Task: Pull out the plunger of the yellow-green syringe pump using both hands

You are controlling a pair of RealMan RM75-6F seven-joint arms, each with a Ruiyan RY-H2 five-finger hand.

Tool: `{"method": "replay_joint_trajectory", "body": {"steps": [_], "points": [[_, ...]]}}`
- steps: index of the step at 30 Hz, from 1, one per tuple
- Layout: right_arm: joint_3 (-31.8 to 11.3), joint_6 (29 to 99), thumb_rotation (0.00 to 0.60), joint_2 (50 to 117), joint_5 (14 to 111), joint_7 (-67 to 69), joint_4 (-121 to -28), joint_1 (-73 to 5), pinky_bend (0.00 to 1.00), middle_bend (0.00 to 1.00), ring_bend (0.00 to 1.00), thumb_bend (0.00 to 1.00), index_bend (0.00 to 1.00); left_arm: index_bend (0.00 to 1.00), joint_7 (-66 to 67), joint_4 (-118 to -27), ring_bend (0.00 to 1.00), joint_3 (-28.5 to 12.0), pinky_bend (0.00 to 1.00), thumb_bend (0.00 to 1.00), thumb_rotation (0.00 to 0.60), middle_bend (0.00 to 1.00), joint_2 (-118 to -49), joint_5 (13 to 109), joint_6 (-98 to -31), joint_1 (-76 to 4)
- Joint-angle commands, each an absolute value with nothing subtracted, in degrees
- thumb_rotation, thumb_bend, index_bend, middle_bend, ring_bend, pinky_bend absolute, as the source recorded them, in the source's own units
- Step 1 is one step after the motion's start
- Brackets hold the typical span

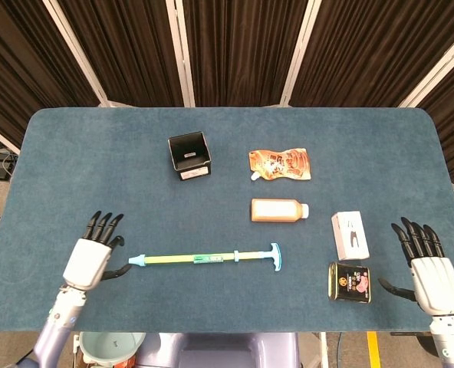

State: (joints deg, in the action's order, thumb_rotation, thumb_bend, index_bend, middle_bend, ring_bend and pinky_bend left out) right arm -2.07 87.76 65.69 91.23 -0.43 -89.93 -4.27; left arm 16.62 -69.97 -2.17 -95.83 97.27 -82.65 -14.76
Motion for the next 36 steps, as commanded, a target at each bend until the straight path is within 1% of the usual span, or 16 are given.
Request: {"method": "replay_joint_trajectory", "body": {"steps": [1, 5, 9, 18, 20, 23, 30, 33, 36], "points": [[-2.2, 87.54, 0.6, 65.48, 90.96, -0.18, -89.9, -4.35, 0.02, 0.0, 0.0, 0.0, 0.06, 0.47, 17.93, -68.02, 0.06, -2.27, 0.01, 0.13, 0.6, 0.09, -97.95, 96.84, -81.11, -15.92], [-3.06, 88.1, 0.6, 65.92, 90.15, -0.83, -89.34, -4.35, 0.02, 0.0, 0.0, 0.0, 0.02, 0.45, 19.78, -65.55, 0.06, -2.42, 0.01, 0.13, 0.6, 0.09, -100.24, 96.48, -78.78, -17.52], [-3.04, 88.35, 0.6, 66.04, 90.52, 0.35, -89.01, -4.36, 0.02, 0.0, 0.0, 0.0, 0.0, 0.44, 20.47, -63.89, 0.06, -2.54, 0.01, 0.13, 0.6, 0.09, -102.21, 95.9, -77.05, -18.71], [-3.07, 87.75, 0.6, 66.21, 89.93, -0.36, -88.72, -4.43, 0.02, 0.0, 0.0, 0.0, 0.0, 0.48, 20.41, -61.52, 0.06, -1.84, 0.01, 0.15, 0.6, 0.09, -105.21, 94.68, -72.83, -20.94], [-3.18, 87.75, 0.6, 66.22, 89.74, -0.36, -88.71, -4.43, 0.02, 0.0, 0.0, 0.0, 0.0, 0.5, 20.46, -61.31, 0.06, -1.65, 0.01, 0.18, 0.6, 0.09, -105.48, 94.71, -72.52, -21.24], [-3.31, 87.62, 0.6, 66.22, 89.38, -0.39, -88.62, -4.43, 0.02, 0.0, 0.0, 0.0, 0.0, 0.55, 20.0, -61.16, 0.06, -1.42, 0.01, 0.25, 0.6, 0.1, -105.76, 94.85, -72.73, -21.52], [-3.32, 87.11, 0.6, 66.56, 88.97, -1.32, -88.5, -4.55, 0.02, 0.0, 0.0, 0.0, 0.0, 0.58, 18.36, -61.55, 0.06, -0.42, 0.01, 0.4, 0.6, 0.11, -105.43, 95.49, -73.22, -21.97], [-3.21, 86.5, 0.6, 66.92, 88.68, -2.22, -88.44, -4.69, 0.02, 0.0, 0.0, 0.0, 0.01, 0.6, 17.65, -62.07, 0.08, 0.08, 0.02, 0.44, 0.6, 0.14, -105.19, 95.96, -73.59, -22.15], [-2.87, 85.41, 0.6, 67.41, 88.53, -3.64, -88.39, -5.01, 0.02, 0.0, 0.0, 0.0, 0.03, 0.65, 16.73, -62.53, 0.13, 0.5, 0.07, 0.49, 0.6, 0.21, -105.24, 96.66, -74.53, -22.24]]}}
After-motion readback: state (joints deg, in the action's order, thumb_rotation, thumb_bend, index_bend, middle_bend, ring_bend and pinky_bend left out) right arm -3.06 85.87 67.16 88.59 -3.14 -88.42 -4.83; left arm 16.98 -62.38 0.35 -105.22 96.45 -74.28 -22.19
